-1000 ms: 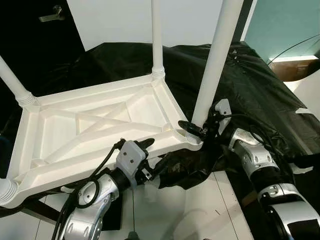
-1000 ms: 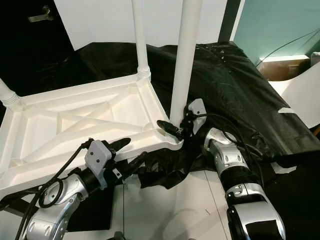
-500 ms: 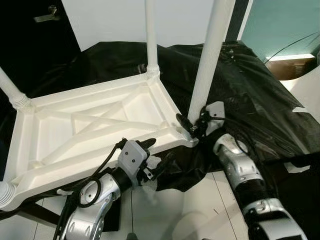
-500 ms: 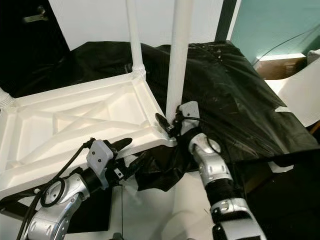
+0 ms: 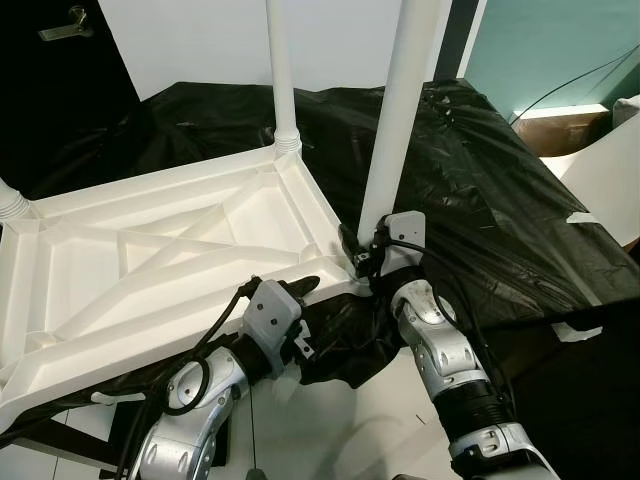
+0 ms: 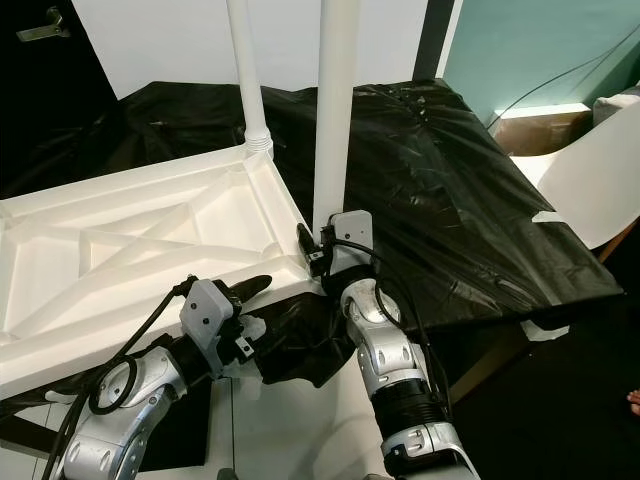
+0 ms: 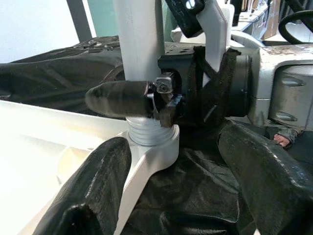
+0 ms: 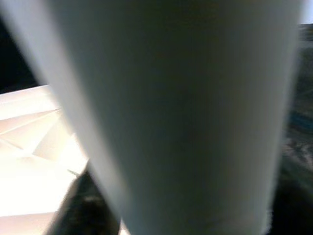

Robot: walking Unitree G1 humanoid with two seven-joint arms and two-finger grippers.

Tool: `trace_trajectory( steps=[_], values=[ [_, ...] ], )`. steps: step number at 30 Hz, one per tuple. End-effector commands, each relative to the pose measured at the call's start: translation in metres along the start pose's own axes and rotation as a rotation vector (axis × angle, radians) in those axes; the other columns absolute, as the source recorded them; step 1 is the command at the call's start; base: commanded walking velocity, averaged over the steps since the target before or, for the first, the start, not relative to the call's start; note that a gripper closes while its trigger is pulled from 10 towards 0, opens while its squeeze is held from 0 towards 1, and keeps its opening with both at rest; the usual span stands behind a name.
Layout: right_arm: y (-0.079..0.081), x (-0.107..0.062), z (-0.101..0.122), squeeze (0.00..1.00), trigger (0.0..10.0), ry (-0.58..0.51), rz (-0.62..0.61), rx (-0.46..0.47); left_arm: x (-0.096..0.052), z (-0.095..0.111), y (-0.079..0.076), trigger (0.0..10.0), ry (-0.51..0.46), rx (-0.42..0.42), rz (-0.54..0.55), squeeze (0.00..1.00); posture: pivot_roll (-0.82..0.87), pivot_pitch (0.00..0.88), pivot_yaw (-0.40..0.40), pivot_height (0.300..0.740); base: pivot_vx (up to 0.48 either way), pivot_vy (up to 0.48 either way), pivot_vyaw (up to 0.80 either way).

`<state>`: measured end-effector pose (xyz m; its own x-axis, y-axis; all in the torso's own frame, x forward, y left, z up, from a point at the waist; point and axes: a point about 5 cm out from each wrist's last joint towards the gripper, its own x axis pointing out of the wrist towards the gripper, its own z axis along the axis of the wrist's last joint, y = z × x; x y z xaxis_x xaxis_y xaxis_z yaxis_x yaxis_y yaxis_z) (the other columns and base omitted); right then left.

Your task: Building children table

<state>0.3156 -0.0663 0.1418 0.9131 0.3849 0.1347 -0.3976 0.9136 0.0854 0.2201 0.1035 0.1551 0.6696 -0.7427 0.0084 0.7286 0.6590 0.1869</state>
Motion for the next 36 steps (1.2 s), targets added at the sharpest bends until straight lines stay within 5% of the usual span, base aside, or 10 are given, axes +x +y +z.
trace_trajectory(
  steps=[1, 12, 14, 15, 25, 26, 27, 31, 32, 36],
  values=[
    [-0.003, -0.005, -0.011, 1.0, 10.0, 0.056, 0.021, 0.004, -0.001, -0.003, 0.004, 10.0, 0.017, 0.013, 0.09, 0.0, 0.14, 0.027, -0.028, 0.74, 0.0, 0.0, 0.0],
    [-0.041, -0.008, -0.001, 1.0, 10.0, 0.069, 0.173, -0.074, -0.002, -0.005, 0.005, 10.0, 0.03, 0.022, 0.102, 0.0, 0.15, 0.025, -0.033, 0.74, 0.0, 0.0, 0.0],
    [-0.045, -0.007, 0.001, 0.9, 10.0, 0.071, 0.207, -0.081, -0.003, -0.006, 0.005, 10.0, 0.035, 0.02, 0.1, 0.0, 0.15, 0.024, -0.027, 0.74, 0.0, 0.0, 0.0],
    [-0.052, -0.001, 0.006, 0.0, 10.0, 0.081, 0.293, -0.1, -0.002, -0.008, 0.003, 10.0, 0.047, 0.018, 0.093, 0.0, 0.16, 0.024, -0.021, 0.74, 0.0, 0.0, 0.0],
    [-0.061, 0.008, 0.012, 0.0, 10.0, 0.131, 0.462, -0.147, 0.0, -0.007, 0.003, 10.0, 0.055, 0.021, 0.093, 0.0, 0.18, 0.022, -0.031, 0.74, 0.0, 0.0, 0.0],
    [-0.064, 0.01, 0.009, 0.0, 5.0, 0.199, 0.545, -0.182, 0.0, -0.008, 0.003, 10.0, 0.056, 0.021, 0.101, 0.0, 0.17, 0.025, -0.033, 0.74, 0.0, 0.0, 0.0],
    [-0.065, 0.011, 0.008, 0.0, 4.0, 0.218, 0.566, -0.198, 0.0, -0.008, 0.003, 10.0, 0.057, 0.022, 0.103, 0.0, 0.17, 0.025, -0.033, 0.74, 0.0, 0.0, 0.0],
    [-0.067, 0.012, 0.008, 0.0, 2.7, 0.225, 0.574, -0.202, 0.001, -0.009, 0.002, 10.0, 0.06, 0.023, 0.101, 0.0, 0.17, 0.024, -0.033, 0.74, 0.0, 0.0, 0.0],
    [-0.068, 0.012, 0.007, 0.0, 0.0, 0.227, 0.573, -0.197, 0.001, -0.009, 0.002, 10.0, 0.061, 0.026, 0.099, 0.0, 0.17, 0.024, -0.033, 0.74, 0.0, 0.0, 0.0],
    [-0.071, 0.01, 0.004, 0.0, 0.0, 0.236, 0.552, -0.176, 0.001, -0.007, 0.004, 10.0, 0.06, 0.029, 0.104, 0.0, 0.17, 0.032, -0.033, 0.74, 0.0, 0.0, 0.0]
  ],
)
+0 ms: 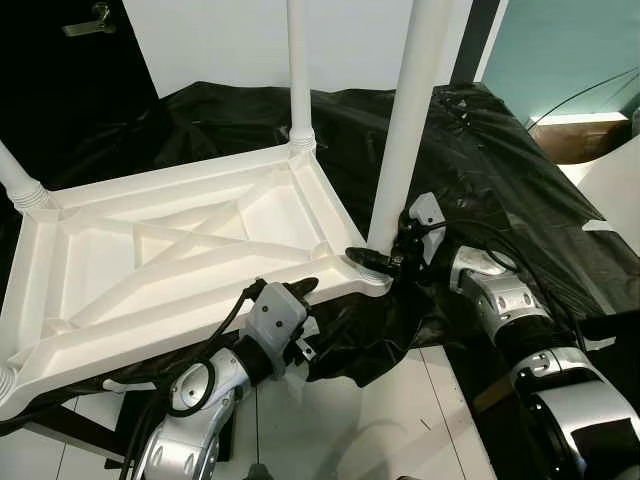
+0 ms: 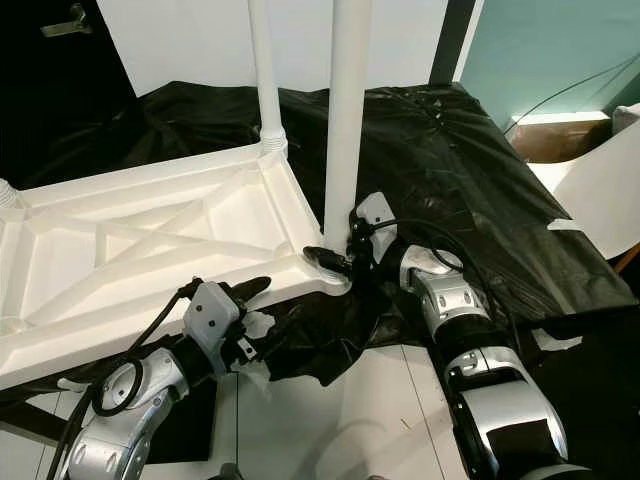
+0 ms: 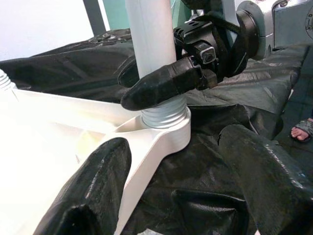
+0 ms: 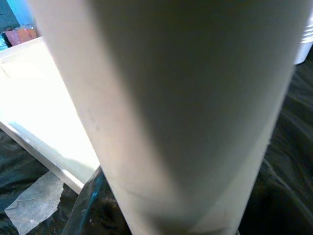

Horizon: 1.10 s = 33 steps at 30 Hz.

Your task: Building children table

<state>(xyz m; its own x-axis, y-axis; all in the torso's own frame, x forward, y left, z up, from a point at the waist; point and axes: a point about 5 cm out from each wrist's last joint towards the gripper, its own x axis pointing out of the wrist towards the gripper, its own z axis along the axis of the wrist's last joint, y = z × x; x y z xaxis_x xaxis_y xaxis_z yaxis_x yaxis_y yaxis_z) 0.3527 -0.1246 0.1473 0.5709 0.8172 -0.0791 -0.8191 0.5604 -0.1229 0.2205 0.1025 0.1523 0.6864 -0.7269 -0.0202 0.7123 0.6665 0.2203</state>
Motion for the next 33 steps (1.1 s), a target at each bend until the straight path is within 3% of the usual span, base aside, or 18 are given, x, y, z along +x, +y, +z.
trace_trajectory(
  steps=[1, 8, 12, 22, 30, 31, 33],
  values=[
    [-0.002, -0.004, -0.009, 0.0, 0.0, 0.039, -0.033, 0.037, 0.0, -0.005, 0.006, 10.0, 0.032, -0.004, 0.092, 0.0, 0.17, 0.034, -0.032, 0.74, 0.0, 0.0, 0.0],
    [-0.007, -0.005, -0.019, 0.0, 0.0, 0.085, -0.2, 0.04, 0.001, -0.006, 0.009, 10.0, 0.041, 0.011, 0.11, 0.0, 0.15, 0.041, -0.038, 0.74, 0.0, 0.0, 0.0],
    [-0.002, -0.001, -0.021, 0.0, 0.0, 0.072, -0.263, 0.052, 0.001, -0.009, 0.011, 10.0, 0.048, 0.008, 0.135, 0.0, 0.13, 0.047, -0.018, 0.74, 0.0, 0.0, 0.0],
    [0.04, 0.016, -0.026, 0.0, 0.0, 0.026, -0.587, 0.196, 0.004, -0.009, 0.016, 10.0, 0.064, 0.013, 0.174, 0.0, 0.14, 0.064, -0.018, 0.74, 0.0, 0.0, 0.0],
    [0.058, 0.023, -0.022, 0.0, 0.0, -0.003, -0.626, 0.236, 0.006, -0.01, 0.016, 10.0, 0.061, -0.011, 0.216, 0.0, 0.15, 0.071, -0.021, 0.74, 0.0, 0.0, 0.0],
    [0.056, 0.021, -0.019, 0.0, 4.5, -0.012, -0.641, 0.241, 0.006, -0.011, 0.016, 10.0, 0.063, -0.022, 0.223, 0.0, 0.15, 0.069, -0.026, 0.74, 0.0, 0.0, 0.0],
    [0.056, 0.021, -0.019, 0.0, 4.5, -0.012, -0.641, 0.241, 0.006, -0.011, 0.016, 10.0, 0.063, -0.022, 0.223, 0.0, 0.15, 0.069, -0.026, 0.74, 0.0, 0.0, 0.0]
  ],
)
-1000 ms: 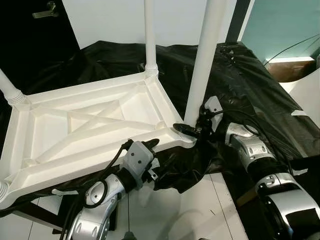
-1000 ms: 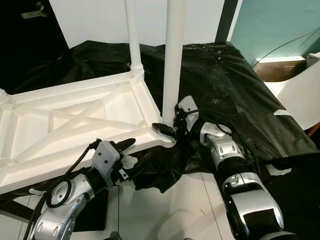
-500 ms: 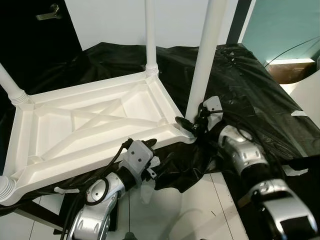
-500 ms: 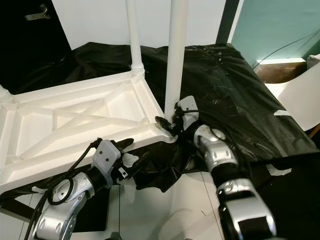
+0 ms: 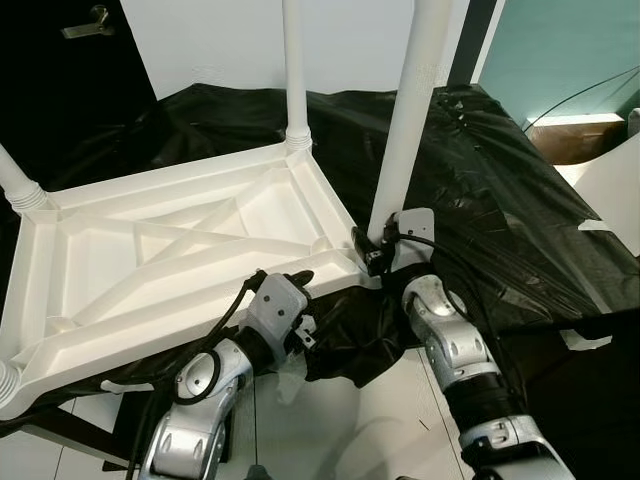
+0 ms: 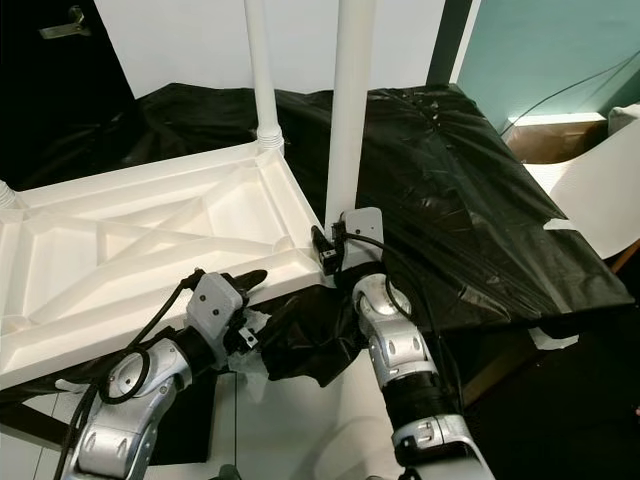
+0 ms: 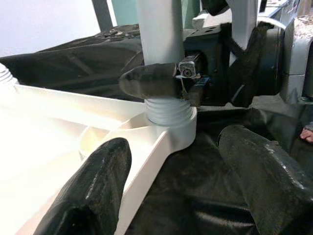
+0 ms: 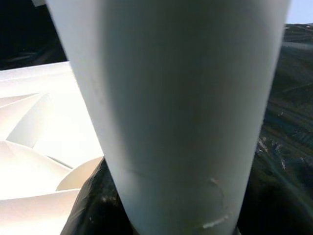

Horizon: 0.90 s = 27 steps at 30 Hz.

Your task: Building children table

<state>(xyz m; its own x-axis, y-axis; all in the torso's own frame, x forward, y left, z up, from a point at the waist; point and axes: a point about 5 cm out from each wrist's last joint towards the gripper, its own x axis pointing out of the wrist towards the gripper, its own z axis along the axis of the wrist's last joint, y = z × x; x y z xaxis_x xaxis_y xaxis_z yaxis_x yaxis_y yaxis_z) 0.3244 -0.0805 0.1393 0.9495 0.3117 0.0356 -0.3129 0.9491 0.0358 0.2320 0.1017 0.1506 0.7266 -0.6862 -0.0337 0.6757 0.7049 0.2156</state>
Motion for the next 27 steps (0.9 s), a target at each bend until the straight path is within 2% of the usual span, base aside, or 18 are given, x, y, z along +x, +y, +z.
trace_trajectory(
  steps=[1, 2, 9, 10, 11, 14, 17, 20, 21, 23, 24, 27],
  values=[
    [0.0, -0.005, -0.018, 0.0, 4.5, 0.087, -0.013, 0.046, -0.002, -0.008, 0.009, 10.0, 0.041, -0.017, 0.17, 0.0, 0.15, 0.068, -0.027, 0.74, 0.0, 0.0, 0.0],
    [-0.003, -0.006, -0.016, 0.0, 10.0, 0.091, -0.029, 0.044, -0.002, -0.008, 0.01, 10.0, 0.043, -0.012, 0.173, 0.0, 0.15, 0.065, -0.033, 0.74, 0.0, 0.0, 0.0],
    [-0.007, -0.005, -0.009, 0.03, 10.0, 0.065, 0.006, 0.032, -0.003, -0.008, 0.014, 10.0, 0.044, -0.009, 0.198, 0.0, 0.14, 0.062, -0.037, 0.74, 0.0, 0.0, 0.0],
    [-0.01, -0.006, -0.006, 1.0, 10.0, 0.046, 0.037, 0.032, -0.002, -0.008, 0.013, 10.0, 0.043, 0.003, 0.191, 0.0, 0.13, 0.055, -0.036, 0.74, 0.0, 0.0, 0.0],
    [-0.01, -0.006, -0.006, 1.0, 10.0, 0.046, 0.037, 0.032, -0.002, -0.008, 0.013, 10.0, 0.043, 0.003, 0.191, 0.0, 0.13, 0.055, -0.036, 0.74, 0.0, 0.0, 0.0],
    [-0.031, -0.01, -0.002, 1.0, 10.0, 0.002, 0.123, -0.015, 0.002, -0.008, 0.01, 10.0, 0.041, 0.003, 0.169, 0.0, 0.12, 0.044, -0.04, 0.74, 0.0, 0.0, 0.0],
    [-0.037, -0.012, -0.001, 1.0, 10.0, 0.001, 0.156, -0.025, 0.003, -0.008, 0.01, 10.0, 0.042, -0.002, 0.167, 0.0, 0.12, 0.039, -0.042, 0.74, 0.0, 0.0, 0.0],
    [-0.057, -0.013, 0.002, 1.0, 10.0, 0.011, 0.268, -0.053, 0.004, -0.009, 0.01, 10.0, 0.051, 0.002, 0.152, 0.0, 0.12, 0.024, -0.043, 0.74, 0.0, 0.0, 0.0],
    [-0.06, -0.012, 0.004, 0.9, 10.0, 0.013, 0.302, -0.066, 0.005, -0.01, 0.009, 10.0, 0.054, 0.006, 0.147, 0.0, 0.12, 0.024, -0.043, 0.74, 0.0, 0.0, 0.0],
    [-0.061, -0.011, 0.005, 0.9, 10.0, 0.015, 0.322, -0.073, 0.005, -0.01, 0.009, 10.0, 0.055, 0.008, 0.144, 0.0, 0.12, 0.024, -0.043, 0.74, 0.0, 0.0, 0.0],
    [-0.061, -0.01, 0.007, 0.0, 10.0, 0.022, 0.36, -0.069, 0.005, -0.01, 0.009, 10.0, 0.057, 0.008, 0.139, 0.0, 0.12, 0.018, -0.042, 0.74, 0.0, 0.0, 0.0],
    [-0.062, -0.005, 0.01, 0.0, 10.0, 0.022, 0.408, -0.092, 0.005, -0.01, 0.008, 10.0, 0.057, 0.008, 0.132, 0.0, 0.12, 0.014, -0.04, 0.74, 0.0, 0.0, 0.0]
  ],
)
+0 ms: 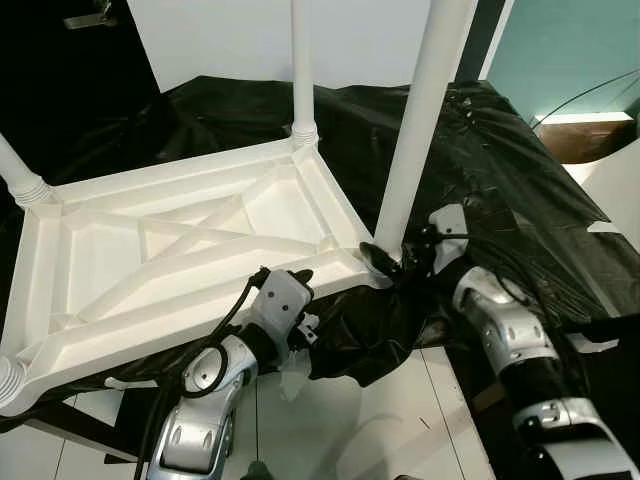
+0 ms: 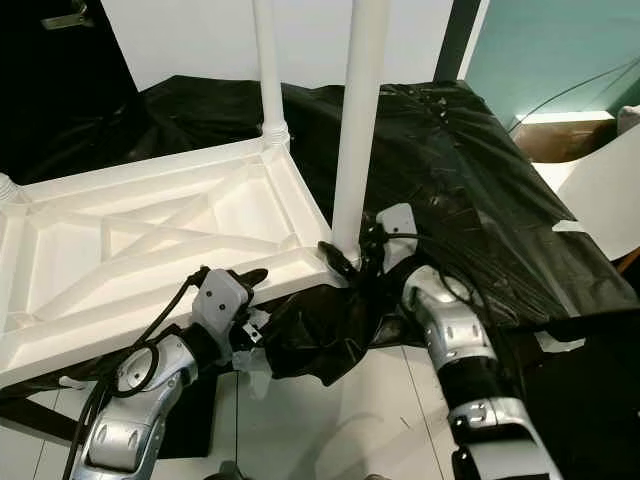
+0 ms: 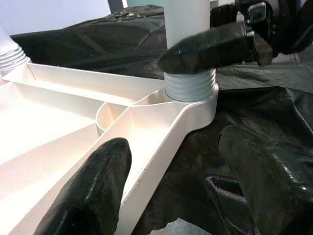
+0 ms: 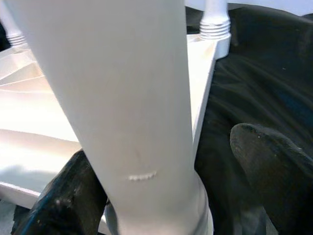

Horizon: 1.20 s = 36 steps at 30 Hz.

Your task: Building children table

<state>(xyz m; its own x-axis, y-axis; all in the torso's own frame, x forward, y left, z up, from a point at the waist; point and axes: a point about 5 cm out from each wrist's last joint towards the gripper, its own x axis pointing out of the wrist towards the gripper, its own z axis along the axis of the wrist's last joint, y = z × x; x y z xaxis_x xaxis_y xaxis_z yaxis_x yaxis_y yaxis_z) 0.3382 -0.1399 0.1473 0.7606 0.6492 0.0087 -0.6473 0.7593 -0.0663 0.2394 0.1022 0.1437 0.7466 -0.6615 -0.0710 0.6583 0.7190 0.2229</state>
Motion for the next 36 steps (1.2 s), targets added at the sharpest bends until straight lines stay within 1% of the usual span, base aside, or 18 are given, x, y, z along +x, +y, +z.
trace_trajectory(
  steps=[1, 2, 3, 4, 6, 11, 12, 13, 14, 15, 19, 22, 26, 28, 29, 30, 33, 36],
  values=[
    [-0.002, 0.004, 0.002, 0.0, 10.0, 0.004, 0.048, -0.011, 0.0, -0.002, 0.004, 10.0, 0.014, 0.0, 0.106, 0.0, 0.12, 0.011, -0.04, 0.74, 0.0, 0.0, 0.0],
    [-0.002, 0.004, 0.002, 0.0, 10.0, 0.004, 0.048, -0.011, 0.0, -0.002, 0.004, 10.0, 0.014, 0.0, 0.106, 0.0, 0.12, 0.011, -0.04, 0.74, 0.0, 0.0, 0.0],
    [-0.002, 0.013, 0.006, 0.0, 10.0, 0.009, 0.106, -0.039, 0.001, -0.003, 0.004, 10.0, 0.017, 0.004, 0.101, 0.0, 0.12, 0.005, -0.038, 0.74, 0.0, 0.0, 0.0],
    [-0.002, 0.013, 0.006, 0.0, 10.0, 0.009, 0.106, -0.039, 0.001, -0.003, 0.004, 10.0, 0.017, 0.004, 0.101, 0.0, 0.12, 0.005, -0.038, 0.74, 0.0, 0.0, 0.0],
    [0.0, 0.023, 0.008, 0.0, 10.0, 0.028, 0.181, -0.058, 0.002, -0.003, 0.003, 10.0, 0.02, 0.015, 0.092, 0.0, 0.13, 0.002, -0.038, 0.74, 0.0, 0.0, 0.0],
    [0.002, 0.03, 0.008, 0.0, 10.0, 0.036, 0.209, -0.069, 0.003, -0.003, 0.003, 10.0, 0.021, 0.014, 0.091, 0.0, 0.13, 0.0, -0.039, 0.74, 0.0, 0.0, 0.0],
    [0.004, 0.033, 0.007, 0.0, 7.9, 0.046, 0.228, -0.076, 0.003, -0.003, 0.003, 10.0, 0.023, 0.016, 0.089, 0.0, 0.14, 0.0, -0.041, 0.74, 0.0, 0.0, 0.0],
    [0.004, 0.033, 0.007, 0.0, 7.9, 0.046, 0.228, -0.076, 0.003, -0.003, 0.003, 10.0, 0.023, 0.016, 0.089, 0.0, 0.14, 0.0, -0.041, 0.74, 0.0, 0.0, 0.0],
    [0.006, 0.035, 0.005, 0.0, 4.7, 0.057, 0.253, -0.076, 0.004, -0.003, 0.003, 10.0, 0.024, 0.017, 0.086, 0.0, 0.14, 0.0, -0.041, 0.74, 0.0, 0.0, 0.0],
    [0.008, 0.036, 0.004, 0.0, 0.0, 0.065, 0.272, -0.075, 0.004, -0.004, 0.002, 10.0, 0.025, 0.017, 0.083, 0.0, 0.14, 0.0, -0.045, 0.74, 0.0, 0.0, 0.0],
    [0.009, 0.035, -0.001, 0.0, 0.0, 0.077, 0.296, -0.049, 0.005, -0.006, 0.0, 10.0, 0.031, 0.019, 0.079, 0.0, 0.14, 0.0, -0.054, 0.74, 0.0, 0.0, 0.0],
    [0.008, 0.032, -0.01, 0.0, 0.0, 0.105, 0.26, 0.001, 0.006, -0.008, -0.001, 10.0, 0.037, 0.023, 0.082, 0.0, 0.14, 0.0, -0.06, 0.74, 0.0, 0.0, 0.0],
    [0.008, 0.032, -0.015, 0.0, 0.0, 0.121, 0.217, 0.004, 0.006, -0.008, -0.003, 10.0, 0.039, 0.024, 0.084, 0.0, 0.13, 0.0, -0.061, 0.74, 0.0, 0.0, 0.0],
    [0.008, 0.033, -0.022, 0.0, 0.0, 0.15, 0.092, 0.014, 0.006, -0.009, -0.005, 10.0, 0.041, 0.021, 0.081, 0.0, 0.13, 0.0, -0.064, 0.74, 0.0, 0.0, 0.0],
    [0.008, 0.033, -0.022, 0.0, 0.0, 0.15, 0.092, 0.014, 0.006, -0.009, -0.005, 10.0, 0.041, 0.021, 0.081, 0.0, 0.13, 0.0, -0.064, 0.74, 0.0, 0.0, 0.0],
    [0.012, 0.034, -0.027, 0.0, 0.0, 0.152, 0.021, 0.044, 0.006, -0.009, -0.006, 10.0, 0.043, 0.021, 0.079, 0.0, 0.13, 0.0, -0.065, 0.74, 0.0, 0.0, 0.0],
    [0.016, 0.034, -0.029, 0.0, 0.0, 0.154, -0.006, 0.048, 0.006, -0.01, -0.006, 10.0, 0.045, 0.02, 0.079, 0.0, 0.13, 0.0, -0.065, 0.74, 0.0, 0.0, 0.0],
    [0.025, 0.036, -0.035, 0.0, 0.0, 0.164, -0.082, 0.088, 0.008, -0.01, -0.006, 10.0, 0.047, 0.018, 0.079, 0.0, 0.12, 0.0, -0.067, 0.74, 0.0, 0.0, 0.0]
  ],
)
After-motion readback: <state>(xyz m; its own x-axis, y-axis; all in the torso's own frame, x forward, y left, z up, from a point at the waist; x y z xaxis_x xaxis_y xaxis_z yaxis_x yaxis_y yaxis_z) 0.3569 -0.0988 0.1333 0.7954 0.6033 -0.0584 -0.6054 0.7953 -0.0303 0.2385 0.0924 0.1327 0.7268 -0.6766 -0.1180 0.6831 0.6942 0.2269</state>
